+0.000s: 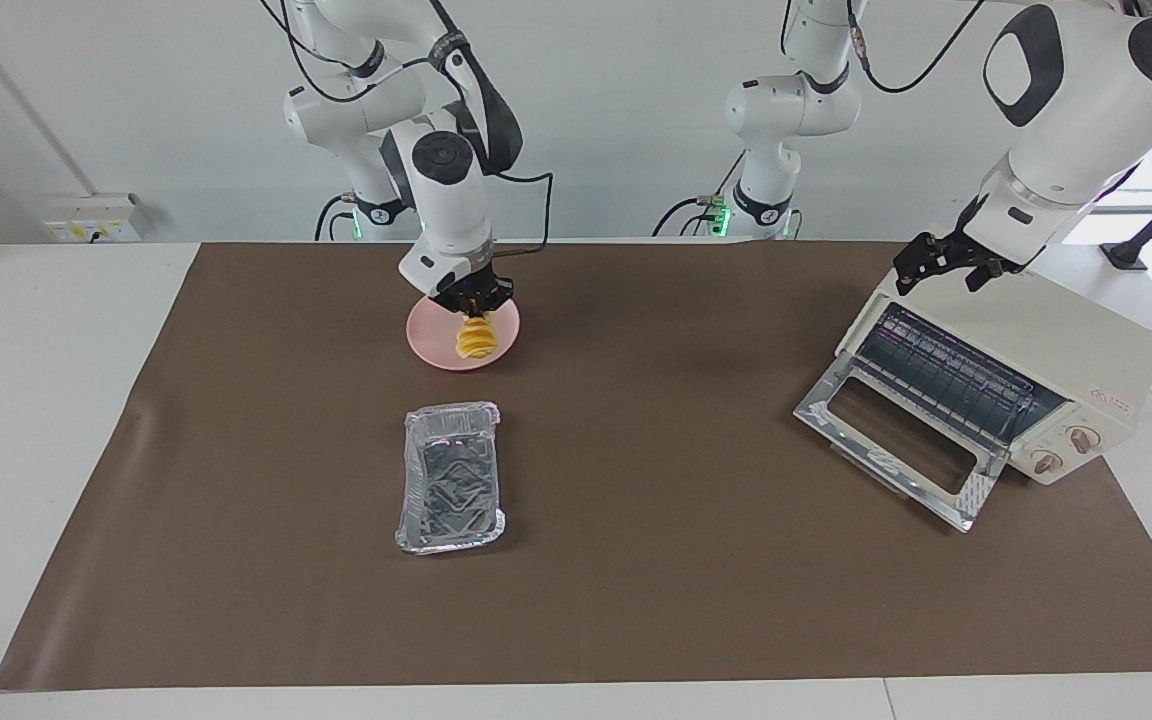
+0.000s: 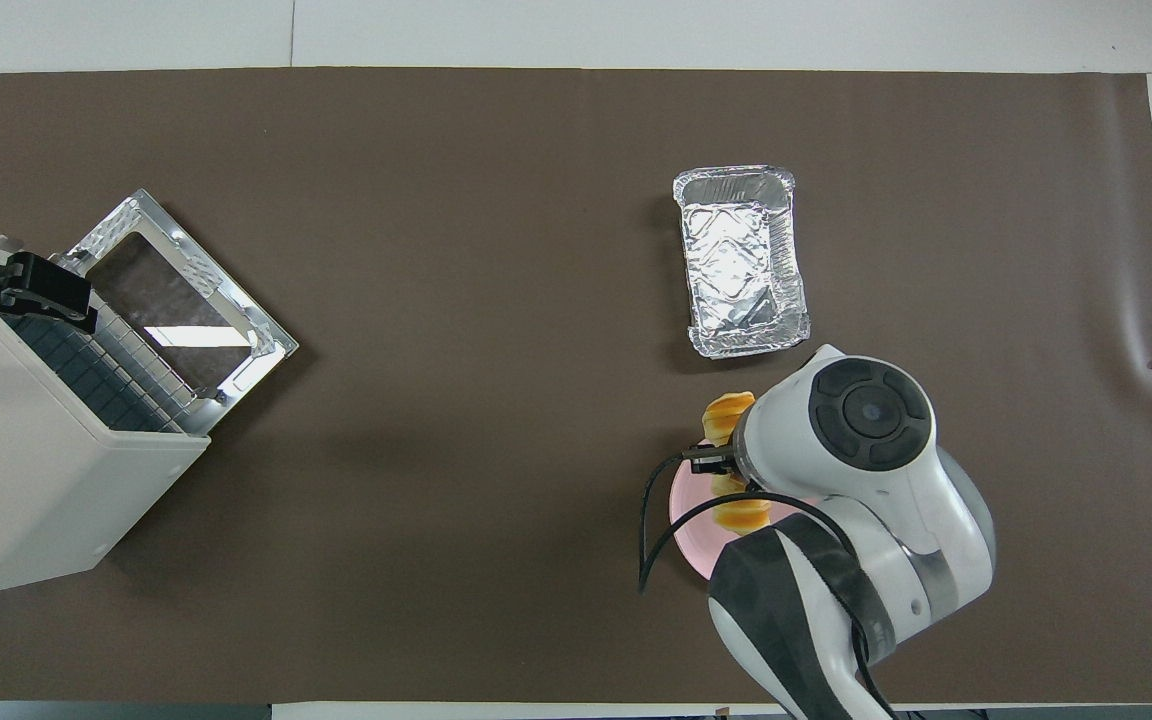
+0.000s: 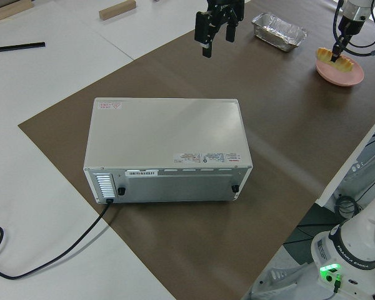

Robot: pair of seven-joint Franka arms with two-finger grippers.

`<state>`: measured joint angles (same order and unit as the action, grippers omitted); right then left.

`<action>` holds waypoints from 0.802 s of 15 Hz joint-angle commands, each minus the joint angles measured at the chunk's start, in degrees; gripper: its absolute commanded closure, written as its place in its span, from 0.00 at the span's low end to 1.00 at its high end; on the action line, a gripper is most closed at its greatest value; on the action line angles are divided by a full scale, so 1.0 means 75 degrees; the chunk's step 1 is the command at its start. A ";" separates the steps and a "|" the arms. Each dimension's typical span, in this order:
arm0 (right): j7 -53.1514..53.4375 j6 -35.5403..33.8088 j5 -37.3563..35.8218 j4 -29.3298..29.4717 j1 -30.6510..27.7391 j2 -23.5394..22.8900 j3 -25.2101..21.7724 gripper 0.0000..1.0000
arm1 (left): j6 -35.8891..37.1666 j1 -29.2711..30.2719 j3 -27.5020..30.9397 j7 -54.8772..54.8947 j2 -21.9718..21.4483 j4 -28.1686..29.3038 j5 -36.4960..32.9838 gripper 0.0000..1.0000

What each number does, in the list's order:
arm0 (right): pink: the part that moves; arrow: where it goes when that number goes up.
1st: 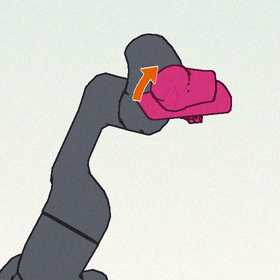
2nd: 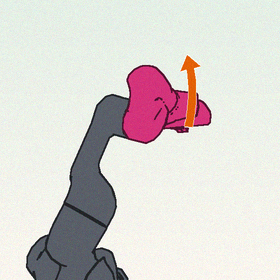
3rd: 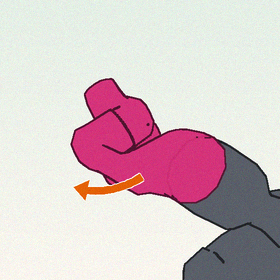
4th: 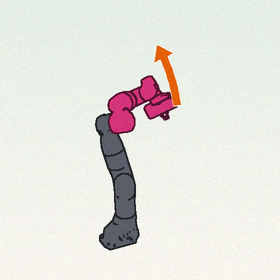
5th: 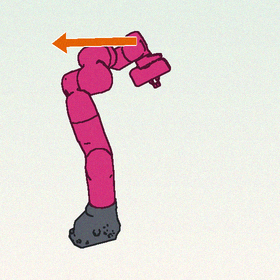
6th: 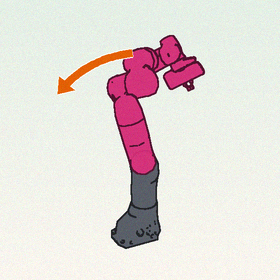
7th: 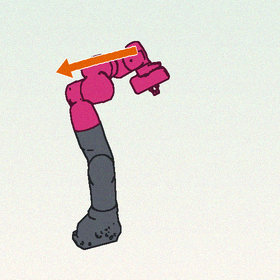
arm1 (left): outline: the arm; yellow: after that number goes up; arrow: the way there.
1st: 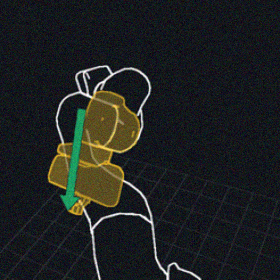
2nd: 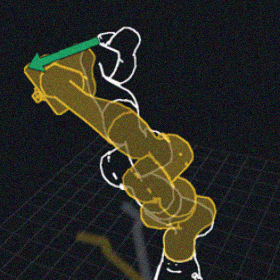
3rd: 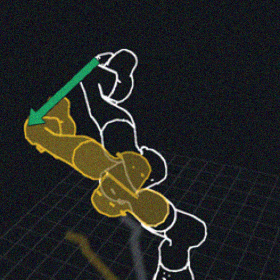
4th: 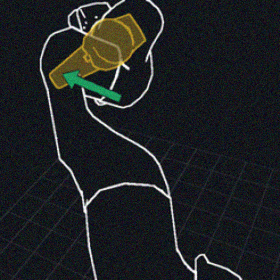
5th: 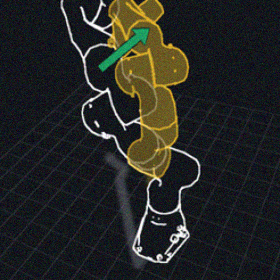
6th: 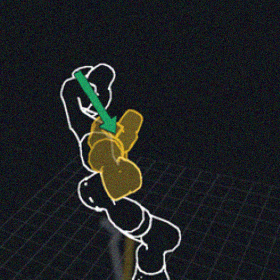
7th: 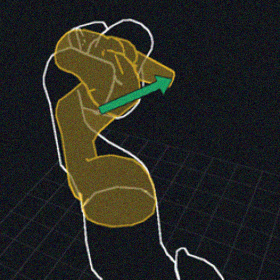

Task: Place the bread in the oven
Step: 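Lift the bread roll with the right gripper and carry it to the foil tray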

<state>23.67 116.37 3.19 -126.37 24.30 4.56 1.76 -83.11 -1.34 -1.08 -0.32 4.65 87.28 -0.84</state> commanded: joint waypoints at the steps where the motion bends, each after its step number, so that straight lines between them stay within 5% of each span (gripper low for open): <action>1: -0.0703 -0.0515 0.0055 0.1120 -0.0508 -0.0548 0.0011 1.00 | -0.0063 -0.0044 0.0051 0.0007 -0.0163 0.0175 -0.0064 0.00; 5: -0.2321 -0.0725 0.0418 0.2478 -0.1411 -0.1321 0.0000 1.00 | -0.0063 -0.0044 0.0051 0.0007 -0.0175 0.0175 -0.0064 0.00; 9: -0.2616 -0.0914 0.0266 0.3815 -0.1483 -0.2445 -0.0024 1.00 | -0.0063 -0.0044 0.0051 0.0007 -0.0163 0.0175 -0.0064 0.00; 12: -0.2804 -0.0949 0.0347 0.5161 -0.1588 -0.3791 -0.0024 1.00 | -0.0063 -0.0044 0.0051 0.0007 -0.0175 0.0175 -0.0064 0.00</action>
<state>4.32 111.31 5.42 -97.64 13.25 -15.05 1.16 -83.11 -1.34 -1.08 -0.32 4.65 87.28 -0.84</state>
